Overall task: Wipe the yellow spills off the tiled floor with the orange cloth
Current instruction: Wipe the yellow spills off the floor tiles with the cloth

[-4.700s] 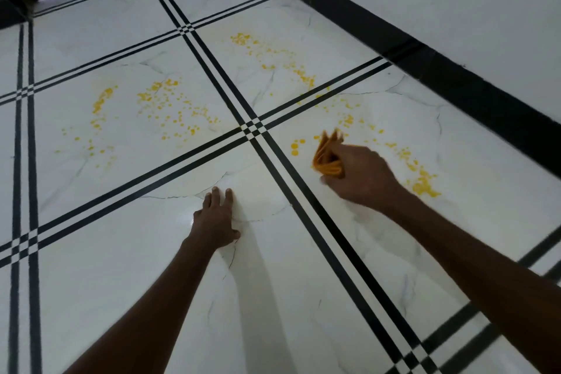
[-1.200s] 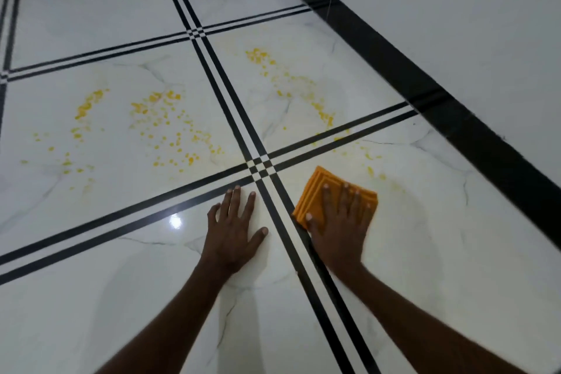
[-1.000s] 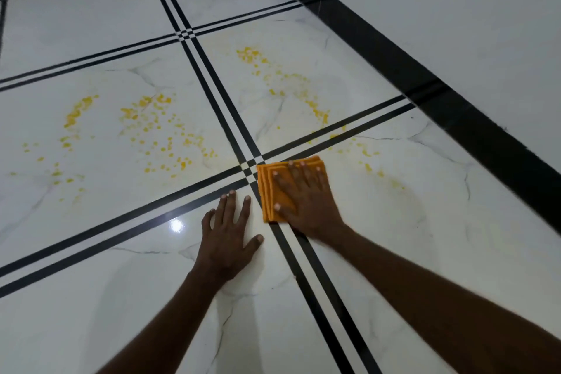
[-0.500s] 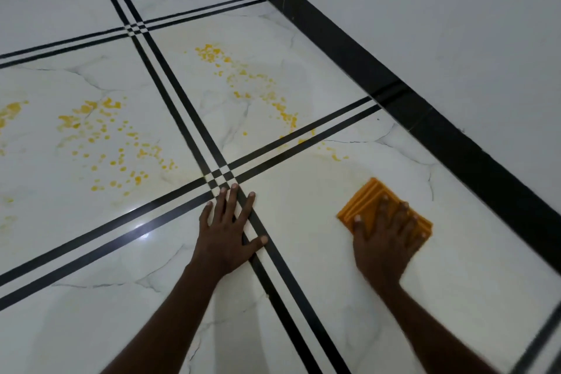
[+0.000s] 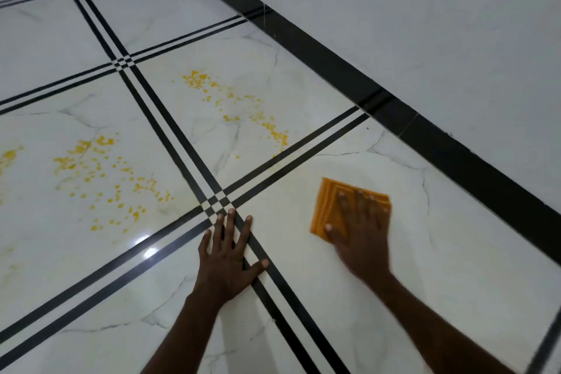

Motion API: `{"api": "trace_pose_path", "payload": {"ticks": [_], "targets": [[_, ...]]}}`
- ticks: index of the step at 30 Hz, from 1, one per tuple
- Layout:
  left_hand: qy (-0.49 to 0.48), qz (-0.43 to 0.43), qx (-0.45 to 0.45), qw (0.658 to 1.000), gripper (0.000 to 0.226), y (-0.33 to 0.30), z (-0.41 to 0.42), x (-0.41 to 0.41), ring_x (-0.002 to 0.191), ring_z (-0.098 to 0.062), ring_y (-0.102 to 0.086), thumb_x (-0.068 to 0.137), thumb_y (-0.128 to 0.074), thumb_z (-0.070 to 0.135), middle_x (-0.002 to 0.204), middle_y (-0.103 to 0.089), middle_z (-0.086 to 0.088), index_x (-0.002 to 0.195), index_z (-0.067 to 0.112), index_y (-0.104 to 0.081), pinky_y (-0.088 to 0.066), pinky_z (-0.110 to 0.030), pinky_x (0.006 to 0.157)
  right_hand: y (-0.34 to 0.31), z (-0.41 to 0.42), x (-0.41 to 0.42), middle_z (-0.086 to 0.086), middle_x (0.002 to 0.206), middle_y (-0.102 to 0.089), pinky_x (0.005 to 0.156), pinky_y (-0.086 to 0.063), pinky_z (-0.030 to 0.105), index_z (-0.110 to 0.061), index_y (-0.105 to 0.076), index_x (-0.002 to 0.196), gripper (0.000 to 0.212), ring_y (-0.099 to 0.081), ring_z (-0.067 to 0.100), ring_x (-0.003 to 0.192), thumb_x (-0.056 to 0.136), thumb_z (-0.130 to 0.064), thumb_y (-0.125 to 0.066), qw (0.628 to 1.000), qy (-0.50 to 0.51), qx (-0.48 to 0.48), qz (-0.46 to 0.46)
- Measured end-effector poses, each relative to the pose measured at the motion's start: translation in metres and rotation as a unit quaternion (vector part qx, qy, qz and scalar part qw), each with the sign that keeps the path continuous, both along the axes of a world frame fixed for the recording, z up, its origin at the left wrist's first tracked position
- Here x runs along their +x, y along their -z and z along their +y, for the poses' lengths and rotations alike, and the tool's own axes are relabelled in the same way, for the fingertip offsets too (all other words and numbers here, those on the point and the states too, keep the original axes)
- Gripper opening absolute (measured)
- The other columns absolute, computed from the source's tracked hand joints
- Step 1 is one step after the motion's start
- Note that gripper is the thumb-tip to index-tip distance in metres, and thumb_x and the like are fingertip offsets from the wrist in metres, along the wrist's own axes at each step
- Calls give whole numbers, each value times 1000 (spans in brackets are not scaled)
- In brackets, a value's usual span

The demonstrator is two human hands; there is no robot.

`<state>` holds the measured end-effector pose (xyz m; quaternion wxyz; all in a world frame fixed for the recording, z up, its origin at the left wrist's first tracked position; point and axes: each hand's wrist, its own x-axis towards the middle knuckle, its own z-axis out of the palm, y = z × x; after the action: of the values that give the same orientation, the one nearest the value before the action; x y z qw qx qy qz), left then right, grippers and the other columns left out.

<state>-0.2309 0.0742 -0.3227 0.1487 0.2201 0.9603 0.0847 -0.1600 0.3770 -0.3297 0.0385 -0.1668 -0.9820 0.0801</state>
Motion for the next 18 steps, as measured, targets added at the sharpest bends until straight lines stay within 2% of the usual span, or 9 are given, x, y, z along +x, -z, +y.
{"api": "trace_pose_path", "payload": {"ticks": [2, 5, 8, 10, 14, 18], "targets": [[0, -3, -7, 1000, 99, -3, 1, 1, 153, -25, 28, 77, -3, 92, 166, 28, -3, 158, 39, 15, 7, -48, 123, 0, 29, 6, 21, 165, -33, 121, -22, 67, -21, -35, 161, 77, -35, 48, 148, 96, -65, -36, 998, 63, 9, -17], [4, 0, -14, 1000, 95, -5, 2, 2, 151, -24, 33, 81, -13, 87, 163, 35, -2, 157, 40, 21, 10, -47, 122, 2, 38, -67, 28, 161, -37, 119, -20, 71, -17, -38, 158, 82, -35, 53, 146, 95, -68, -30, 992, 124, 7, 3], [9, -8, -19, 1000, 95, -6, 2, 2, 149, -24, 36, 82, -15, 87, 161, 40, -2, 155, 40, 24, 12, -47, 122, 4, -8, -153, 31, 159, -38, 119, -19, 72, -17, -43, 155, 83, -36, 54, 146, 91, -69, -33, 995, 94, -17, 10], [16, -13, -30, 999, 95, -7, 0, 0, 149, -25, 36, 83, -14, 88, 160, 41, -2, 154, 40, 26, 15, -45, 121, 7, -49, -174, 28, 158, -41, 120, -21, 71, -20, -44, 155, 79, -37, 53, 146, 91, -66, -39, 999, 31, 5, 23], [16, -35, -31, 999, 94, -11, 1, -1, 149, -27, 35, 87, -22, 84, 161, 39, -4, 155, 39, 24, 13, -48, 124, 0, -56, -103, 18, 168, -28, 125, -14, 63, -27, -24, 164, 79, -25, 44, 154, 97, -68, -34, 995, -94, 14, -4], [8, -28, -20, 999, 94, -15, 1, 0, 150, -24, 35, 86, -23, 84, 162, 38, -3, 156, 39, 22, 11, -49, 125, -7, -12, -25, 19, 168, -28, 124, -16, 64, -25, -21, 164, 82, -27, 45, 153, 96, -66, -38, 999, -23, -11, -20]]}}
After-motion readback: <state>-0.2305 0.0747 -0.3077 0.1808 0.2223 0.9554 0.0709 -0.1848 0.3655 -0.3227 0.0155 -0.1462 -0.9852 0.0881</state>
